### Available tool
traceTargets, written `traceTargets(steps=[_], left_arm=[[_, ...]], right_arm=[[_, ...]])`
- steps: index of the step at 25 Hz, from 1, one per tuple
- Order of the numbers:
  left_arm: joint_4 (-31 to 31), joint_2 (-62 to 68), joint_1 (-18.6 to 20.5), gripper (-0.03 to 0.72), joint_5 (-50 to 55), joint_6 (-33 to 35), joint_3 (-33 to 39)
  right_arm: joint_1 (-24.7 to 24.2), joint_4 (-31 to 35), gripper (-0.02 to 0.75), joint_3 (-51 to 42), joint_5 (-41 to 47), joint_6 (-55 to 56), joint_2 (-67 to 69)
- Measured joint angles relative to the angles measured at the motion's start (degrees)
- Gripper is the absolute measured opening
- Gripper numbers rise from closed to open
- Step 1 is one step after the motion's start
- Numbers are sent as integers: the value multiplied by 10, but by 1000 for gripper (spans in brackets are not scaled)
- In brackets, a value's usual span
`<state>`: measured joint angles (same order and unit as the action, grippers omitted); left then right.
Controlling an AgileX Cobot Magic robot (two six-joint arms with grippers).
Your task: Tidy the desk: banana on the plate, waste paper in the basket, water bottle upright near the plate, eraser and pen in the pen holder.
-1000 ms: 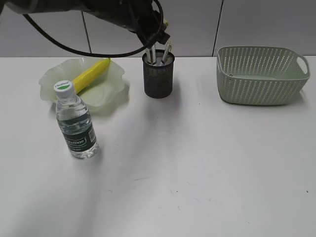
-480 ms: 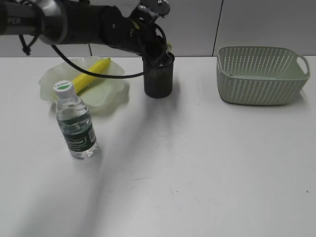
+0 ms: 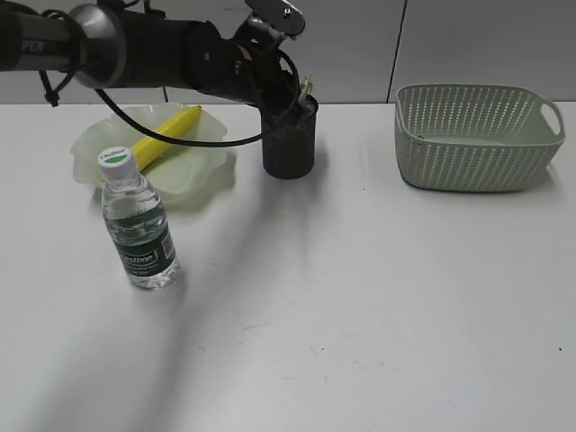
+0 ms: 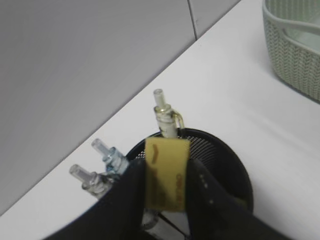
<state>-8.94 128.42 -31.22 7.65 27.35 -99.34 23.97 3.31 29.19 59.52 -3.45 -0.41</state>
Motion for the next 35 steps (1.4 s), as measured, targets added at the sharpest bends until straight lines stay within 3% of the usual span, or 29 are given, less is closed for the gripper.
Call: traceTargets(steps=[7, 18, 24, 32, 35], left_arm=[[0, 0, 3, 303, -6, 0, 0], [0, -31, 3, 322, 15, 0, 0], [0, -125, 3, 322, 146, -7, 0], [7, -272, 8, 322, 372, -72, 0], [37, -333, 10, 322, 431, -101, 0]], right_arm=[[0, 0, 456, 0, 0, 0, 0], [0, 0, 456, 0, 0, 0, 0], [0, 0, 456, 0, 0, 0, 0], [0, 0, 456, 0, 0, 0, 0], [0, 0, 456, 0, 0, 0, 0]])
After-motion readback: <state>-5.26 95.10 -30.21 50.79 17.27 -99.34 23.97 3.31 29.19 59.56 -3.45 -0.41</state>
